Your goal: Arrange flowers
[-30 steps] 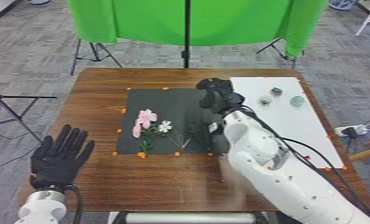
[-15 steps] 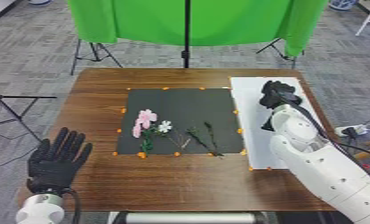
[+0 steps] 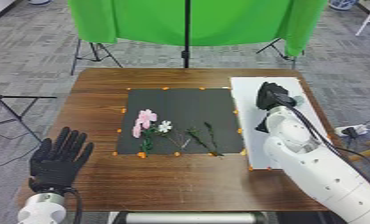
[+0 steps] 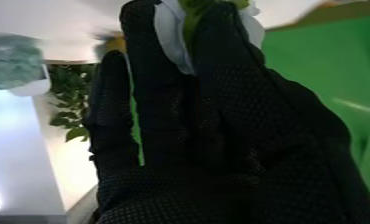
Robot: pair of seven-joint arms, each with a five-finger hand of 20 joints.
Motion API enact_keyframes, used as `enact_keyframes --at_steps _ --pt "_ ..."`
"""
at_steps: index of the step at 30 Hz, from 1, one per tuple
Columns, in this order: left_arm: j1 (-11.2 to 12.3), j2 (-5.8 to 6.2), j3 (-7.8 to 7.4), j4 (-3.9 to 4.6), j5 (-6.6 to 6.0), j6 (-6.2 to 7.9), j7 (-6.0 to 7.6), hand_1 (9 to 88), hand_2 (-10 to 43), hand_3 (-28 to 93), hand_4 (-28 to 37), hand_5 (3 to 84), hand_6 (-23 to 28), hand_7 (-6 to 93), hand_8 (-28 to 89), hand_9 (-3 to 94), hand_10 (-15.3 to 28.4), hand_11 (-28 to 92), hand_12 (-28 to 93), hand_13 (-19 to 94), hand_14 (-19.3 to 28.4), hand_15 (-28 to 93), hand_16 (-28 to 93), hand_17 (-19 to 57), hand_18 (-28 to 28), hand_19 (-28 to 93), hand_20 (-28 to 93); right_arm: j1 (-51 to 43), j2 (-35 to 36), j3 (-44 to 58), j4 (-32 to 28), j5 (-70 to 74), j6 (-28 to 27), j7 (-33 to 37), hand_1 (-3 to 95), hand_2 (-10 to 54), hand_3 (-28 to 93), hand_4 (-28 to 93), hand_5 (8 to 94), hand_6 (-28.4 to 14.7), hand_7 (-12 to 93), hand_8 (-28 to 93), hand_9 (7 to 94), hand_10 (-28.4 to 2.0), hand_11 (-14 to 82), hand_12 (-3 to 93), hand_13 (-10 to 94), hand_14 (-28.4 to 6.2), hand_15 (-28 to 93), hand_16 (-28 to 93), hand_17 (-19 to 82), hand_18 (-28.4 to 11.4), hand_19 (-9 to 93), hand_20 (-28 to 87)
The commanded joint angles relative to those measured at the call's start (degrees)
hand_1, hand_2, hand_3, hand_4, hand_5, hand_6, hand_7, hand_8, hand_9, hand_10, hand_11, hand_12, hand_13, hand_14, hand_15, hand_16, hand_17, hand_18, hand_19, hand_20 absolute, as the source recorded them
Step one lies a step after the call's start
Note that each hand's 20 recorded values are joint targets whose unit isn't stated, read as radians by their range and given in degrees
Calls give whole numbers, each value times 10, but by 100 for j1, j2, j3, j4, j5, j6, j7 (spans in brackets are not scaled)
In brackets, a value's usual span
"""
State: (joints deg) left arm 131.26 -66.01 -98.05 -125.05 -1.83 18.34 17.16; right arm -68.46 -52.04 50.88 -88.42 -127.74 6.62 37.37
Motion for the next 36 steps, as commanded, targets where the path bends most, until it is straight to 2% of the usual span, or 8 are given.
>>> enact_keyframes --at_steps 1,11,15,20,23,25,29,36 --pt "42 -24 40 16 26 70 -31 280 209 757 -283 475 87 129 -81 402 148 209 128 309 140 357 -49 -43 141 315 169 321 -347 -563 -1139 140 -86 -1247 663 -95 656 -283 804 7 250 28 874 -93 107 436 752 -67 258 446 308 -207 763 360" --pt "-113 2 78 94 73 97 -155 279 210 757 -283 476 87 130 -81 401 149 209 127 310 140 359 -49 -42 140 314 169 464 -597 -1415 -1439 -84 -952 -1895 662 -95 656 -283 797 9 259 20 869 -94 108 438 740 -60 270 449 299 -205 769 380" --pt "128 19 -67 -34 44 108 -121 279 210 757 -283 477 89 130 -81 401 149 209 128 309 141 361 -49 -42 140 314 169 344 -427 -1574 -1577 -300 -656 -1807 662 -95 655 -283 794 9 262 16 867 -94 107 436 735 -60 272 448 297 -202 768 384" --pt "179 -28 -142 -73 -75 197 -135 279 210 757 -283 478 89 130 -81 400 149 209 127 309 141 360 -51 -43 140 314 169 368 -438 -1530 -1316 -311 -492 -1883 662 -95 656 -283 790 9 262 7 860 -93 103 428 728 -61 272 444 294 -201 767 390" --pt "327 -51 -205 -177 -153 224 -16 278 210 758 -283 476 89 132 -81 400 149 210 128 309 141 361 -51 -42 140 315 169 300 -382 -1468 -1390 -388 -572 -1780 656 -95 658 -283 779 10 252 1 852 -94 89 409 720 -61 271 439 294 -201 767 392" --pt "201 -60 -165 -91 -165 283 37 278 210 758 -283 477 89 133 -81 403 148 212 128 310 140 362 -50 -42 140 317 170 333 -462 -1410 -1236 -343 -662 -1828 650 -95 658 -283 766 7 238 -5 838 -97 76 388 710 -62 267 430 288 -200 765 393" --pt "129 -101 -201 -80 -342 387 195 278 210 758 -283 475 89 136 -82 404 148 215 127 312 140 367 -50 -44 141 323 173 187 -422 -1286 -1250 -556 -978 -1880 643 -95 656 -283 751 7 225 -11 823 -97 68 373 700 -63 265 424 282 -200 762 393" --pt "104 -86 -198 -64 -286 405 212 276 211 759 -283 474 89 142 -86 406 150 219 125 314 141 381 -52 -45 142 331 177 136 -474 -1207 -1277 -174 -1007 -1752 631 -95 649 -283 717 0 205 -16 791 -96 61 352 674 -67 262 411 269 -204 754 389"
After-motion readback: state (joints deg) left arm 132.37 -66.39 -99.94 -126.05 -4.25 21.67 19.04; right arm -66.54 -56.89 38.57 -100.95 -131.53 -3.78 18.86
